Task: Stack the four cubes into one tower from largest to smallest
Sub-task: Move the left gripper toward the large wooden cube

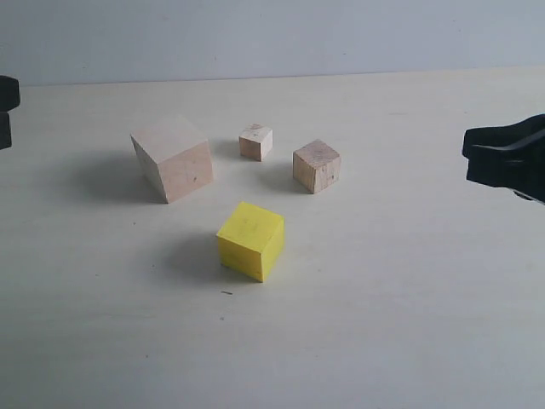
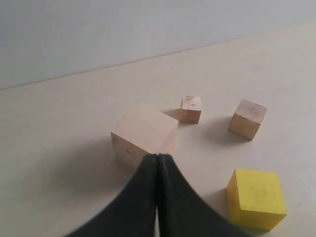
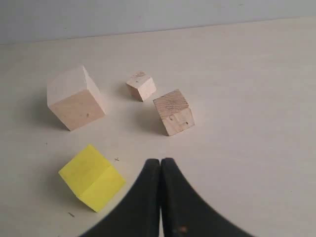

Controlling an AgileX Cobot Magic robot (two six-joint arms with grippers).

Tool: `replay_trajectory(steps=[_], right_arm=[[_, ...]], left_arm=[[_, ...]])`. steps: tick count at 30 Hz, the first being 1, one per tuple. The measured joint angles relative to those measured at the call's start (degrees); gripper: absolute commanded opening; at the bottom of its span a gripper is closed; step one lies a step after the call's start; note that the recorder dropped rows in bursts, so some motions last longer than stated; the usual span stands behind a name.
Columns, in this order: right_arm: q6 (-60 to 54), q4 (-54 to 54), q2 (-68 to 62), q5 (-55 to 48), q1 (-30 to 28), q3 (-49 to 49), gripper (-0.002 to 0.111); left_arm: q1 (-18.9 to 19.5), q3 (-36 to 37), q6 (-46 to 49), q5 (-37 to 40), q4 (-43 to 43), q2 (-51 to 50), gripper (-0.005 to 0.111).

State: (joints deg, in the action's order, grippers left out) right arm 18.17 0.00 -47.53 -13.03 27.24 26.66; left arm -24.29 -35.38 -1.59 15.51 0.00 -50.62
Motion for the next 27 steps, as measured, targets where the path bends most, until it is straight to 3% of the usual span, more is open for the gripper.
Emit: replay_trajectory(steps=[8,17,27], right_arm=[[0.4,-0.8,0.0,0.0,0.0,0.0,0.000],[0.5,-1.6,0.0,0.2,0.0,0.0,0.000],[0.5,-1.6,0.0,0.3,0.0,0.0,0.000]], left_arm=[[0.0,0.0,0.0,-1.0,0.0,0.0,0.000],[0.0,-2.0,0.7,-11.3,0.0,-3.2,0.000],[0.0,-16.3,-0.6,-1.9,0.0,-20.4,0.000]])
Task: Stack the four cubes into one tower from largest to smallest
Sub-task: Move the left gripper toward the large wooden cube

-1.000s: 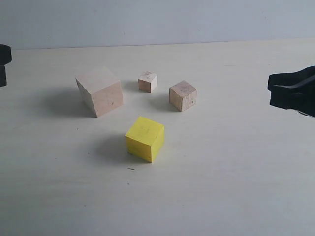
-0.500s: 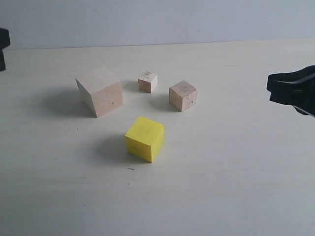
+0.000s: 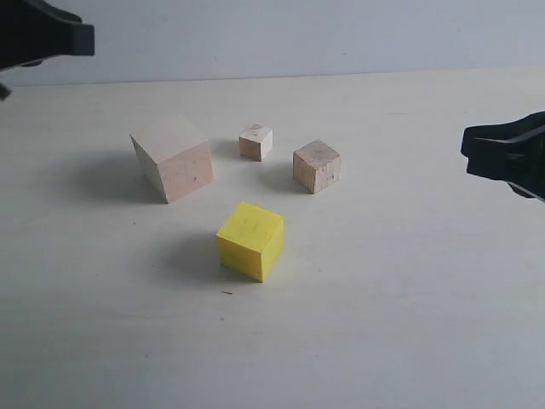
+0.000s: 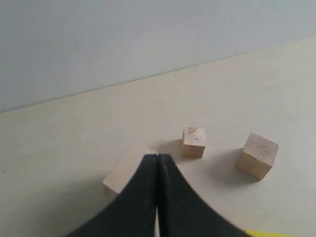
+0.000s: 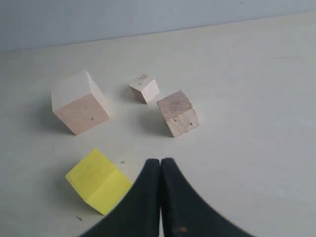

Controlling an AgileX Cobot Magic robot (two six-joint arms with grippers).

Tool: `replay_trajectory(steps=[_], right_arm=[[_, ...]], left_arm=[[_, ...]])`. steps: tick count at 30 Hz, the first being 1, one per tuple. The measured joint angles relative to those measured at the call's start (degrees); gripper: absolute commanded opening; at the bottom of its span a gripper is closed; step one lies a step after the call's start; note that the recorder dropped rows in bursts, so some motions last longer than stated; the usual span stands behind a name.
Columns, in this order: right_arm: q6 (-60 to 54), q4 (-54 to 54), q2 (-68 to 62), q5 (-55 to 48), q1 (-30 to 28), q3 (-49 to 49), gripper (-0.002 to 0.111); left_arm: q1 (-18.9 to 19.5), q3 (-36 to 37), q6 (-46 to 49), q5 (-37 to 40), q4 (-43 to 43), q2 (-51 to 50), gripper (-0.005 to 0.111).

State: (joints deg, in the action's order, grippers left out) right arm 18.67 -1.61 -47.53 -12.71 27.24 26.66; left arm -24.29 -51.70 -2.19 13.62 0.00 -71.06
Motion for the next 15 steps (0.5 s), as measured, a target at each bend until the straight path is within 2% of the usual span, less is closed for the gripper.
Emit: replay_trajectory(steps=[11,15], right_arm=[[0.0,0.0,0.0,-3.6,0.0,0.0,0.000],[-0.1,0.0,0.0,-5.6,0.0,0.0,0.000]], left_arm=[[0.4,-18.0,-1.4,11.9,0.0,-19.9,0.000],[2.9,-23.8,-1.5,16.0,0.0,-25.8,0.000]])
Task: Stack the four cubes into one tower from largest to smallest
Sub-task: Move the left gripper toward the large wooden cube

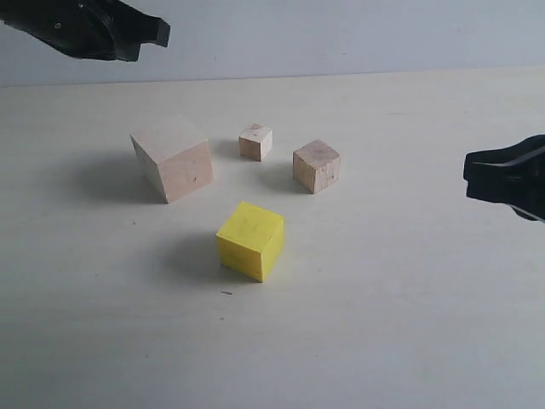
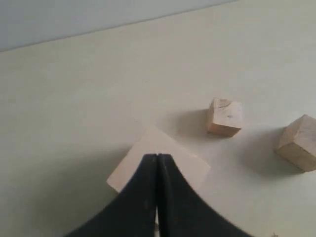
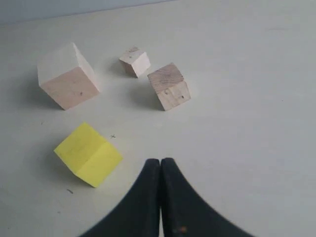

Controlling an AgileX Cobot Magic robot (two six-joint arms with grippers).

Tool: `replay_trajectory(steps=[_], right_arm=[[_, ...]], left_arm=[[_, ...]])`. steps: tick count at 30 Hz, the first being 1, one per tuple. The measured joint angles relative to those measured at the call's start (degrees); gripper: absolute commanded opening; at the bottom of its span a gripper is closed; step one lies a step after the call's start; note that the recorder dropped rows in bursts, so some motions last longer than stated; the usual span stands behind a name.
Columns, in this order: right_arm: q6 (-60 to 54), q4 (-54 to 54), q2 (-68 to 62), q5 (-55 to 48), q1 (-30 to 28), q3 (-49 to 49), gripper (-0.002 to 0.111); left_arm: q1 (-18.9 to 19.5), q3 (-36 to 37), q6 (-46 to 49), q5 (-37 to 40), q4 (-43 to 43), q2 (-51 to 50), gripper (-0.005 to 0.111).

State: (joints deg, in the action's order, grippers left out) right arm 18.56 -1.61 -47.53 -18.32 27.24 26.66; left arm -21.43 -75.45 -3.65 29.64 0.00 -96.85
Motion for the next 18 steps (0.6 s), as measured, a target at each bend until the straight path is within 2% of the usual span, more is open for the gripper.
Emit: replay_trajectory(steps=[8,18], right_arm=[[0.0,0.0,0.0,-1.6,0.0,0.0,0.000],[-0.1,0.0,0.0,-1.6,0.0,0.0,0.000]], left_arm=[[5.9,-9.9,-0.2,6.0,0.0,-10.2,0.000],[6.1,-18.0,-0.4,6.2,1.0,-20.8,0.000]])
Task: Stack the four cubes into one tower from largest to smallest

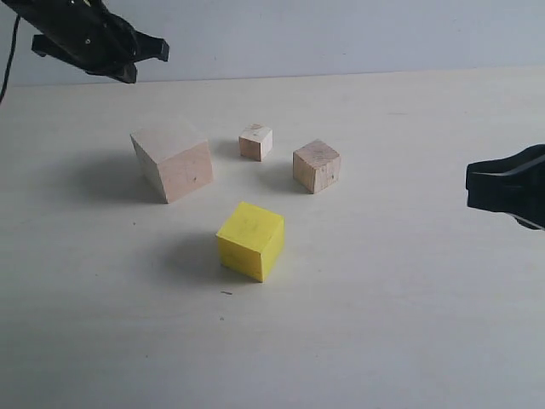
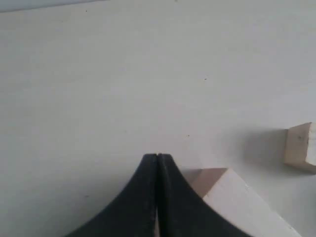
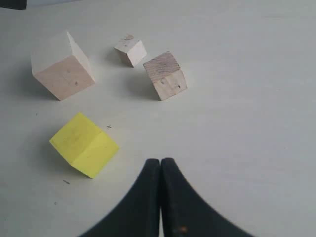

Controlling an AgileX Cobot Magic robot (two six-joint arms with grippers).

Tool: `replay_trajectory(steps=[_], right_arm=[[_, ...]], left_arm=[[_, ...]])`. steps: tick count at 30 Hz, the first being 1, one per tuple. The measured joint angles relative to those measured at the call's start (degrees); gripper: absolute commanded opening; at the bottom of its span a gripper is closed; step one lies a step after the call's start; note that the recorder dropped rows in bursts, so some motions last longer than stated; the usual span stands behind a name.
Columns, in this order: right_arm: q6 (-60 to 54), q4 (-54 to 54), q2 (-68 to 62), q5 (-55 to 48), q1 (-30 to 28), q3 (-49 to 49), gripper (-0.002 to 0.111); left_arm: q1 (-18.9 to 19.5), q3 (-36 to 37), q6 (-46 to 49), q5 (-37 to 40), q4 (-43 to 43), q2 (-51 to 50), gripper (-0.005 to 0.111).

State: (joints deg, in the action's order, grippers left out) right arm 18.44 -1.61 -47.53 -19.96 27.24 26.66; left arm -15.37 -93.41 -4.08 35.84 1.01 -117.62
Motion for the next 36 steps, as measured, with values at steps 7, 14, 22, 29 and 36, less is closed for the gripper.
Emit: replay_trajectory(steps=[7,14,22,29,36], right_arm=[[0.0,0.0,0.0,0.0,0.0,0.0,0.000],[0.0,0.0,0.0,0.0,0.0,0.0,0.000],[0.0,0.0,0.0,0.0,0.0,0.0,0.000],[0.0,0.0,0.0,0.0,0.0,0.0,0.000],[0.0,0.0,0.0,0.0,0.0,0.0,0.000]], left_arm=[[0.0,-4.1,0.6,0.3,0.9,-6.4,0.000],[0.0,-7.0,7.8,2.4,7.9,-11.1,0.000],[0.0,-7.1,13.6,4.9,12.6,-12.0,0.000],[-0.8,-7.4,18.6,9.0,16.3,-12.0,0.000],[-4.6,-7.4,20.7,12.3,16.7,-12.0,0.000]])
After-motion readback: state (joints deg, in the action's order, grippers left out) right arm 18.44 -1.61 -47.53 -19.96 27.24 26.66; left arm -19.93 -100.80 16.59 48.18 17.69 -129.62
